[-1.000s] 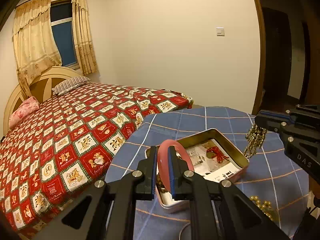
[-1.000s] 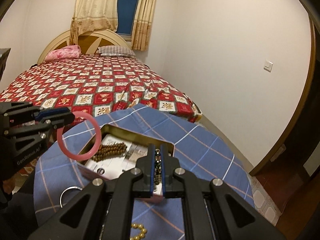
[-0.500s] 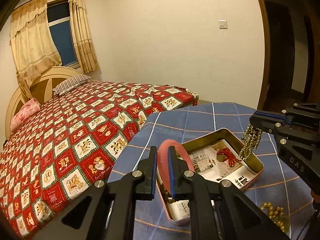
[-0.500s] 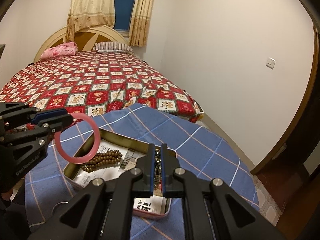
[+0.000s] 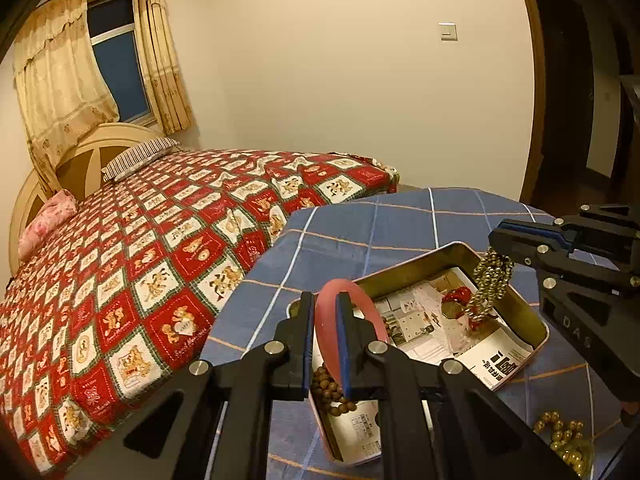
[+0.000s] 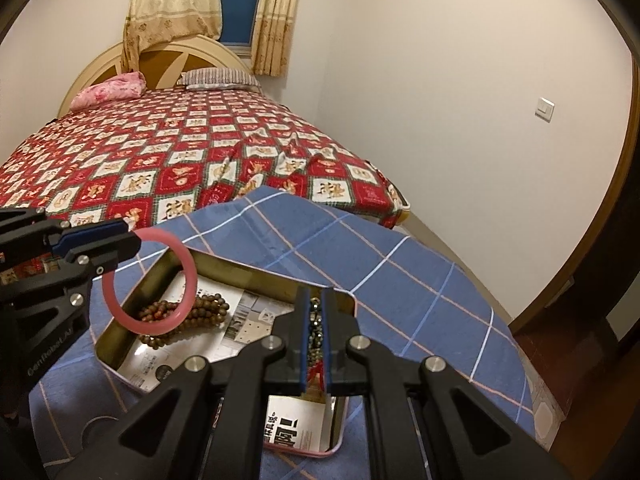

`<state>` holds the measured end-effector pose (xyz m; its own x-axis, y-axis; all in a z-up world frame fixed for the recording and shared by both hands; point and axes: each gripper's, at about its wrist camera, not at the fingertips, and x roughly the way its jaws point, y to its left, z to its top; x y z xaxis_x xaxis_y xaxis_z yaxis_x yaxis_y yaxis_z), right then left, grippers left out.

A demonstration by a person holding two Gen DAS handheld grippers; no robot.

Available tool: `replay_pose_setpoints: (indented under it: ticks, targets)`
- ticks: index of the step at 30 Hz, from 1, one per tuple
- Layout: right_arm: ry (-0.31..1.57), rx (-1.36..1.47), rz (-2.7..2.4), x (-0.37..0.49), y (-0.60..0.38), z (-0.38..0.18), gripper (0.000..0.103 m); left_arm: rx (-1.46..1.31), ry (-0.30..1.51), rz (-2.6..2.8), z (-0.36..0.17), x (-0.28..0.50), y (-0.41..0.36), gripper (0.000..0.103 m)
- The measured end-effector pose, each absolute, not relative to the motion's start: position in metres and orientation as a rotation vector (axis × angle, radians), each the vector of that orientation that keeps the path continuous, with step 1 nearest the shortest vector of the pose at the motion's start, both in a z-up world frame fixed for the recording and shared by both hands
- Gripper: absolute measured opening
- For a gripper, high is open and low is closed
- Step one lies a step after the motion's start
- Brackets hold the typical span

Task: Organize jewelry
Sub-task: 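Carry the pink bangle and gold bead strand into the tin with both grippers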

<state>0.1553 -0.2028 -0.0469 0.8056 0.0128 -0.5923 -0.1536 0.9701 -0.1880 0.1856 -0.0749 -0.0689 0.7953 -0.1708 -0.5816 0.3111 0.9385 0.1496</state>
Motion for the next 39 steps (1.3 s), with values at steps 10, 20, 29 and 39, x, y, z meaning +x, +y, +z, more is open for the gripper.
replay_pose_setpoints:
  ticks: [10,20,29,39]
  targets:
    - [0.665,-0.228,0.084,0.167,-0.205,-0.060,0.006,0.260,0.629,-0.264,-0.082,0.195,-0.081,0.010]
    - [0.704,-0.235,0.064,0.177,-0.208,-0.074,0.007,0.270,0.659,-0.253,-0.095,0.204,-0.081,0.010]
    - [0.728,-0.220,0.070,0.179,-0.213,-0.080,0.007,0.292,0.699,-0.247,-0.105,0.208,-0.084,0.016]
    - [0.731,-0.205,0.049,0.170,-0.216,-0.082,0.047,0.285,0.636,-0.186,-0.095,0.196,-0.073,0.083]
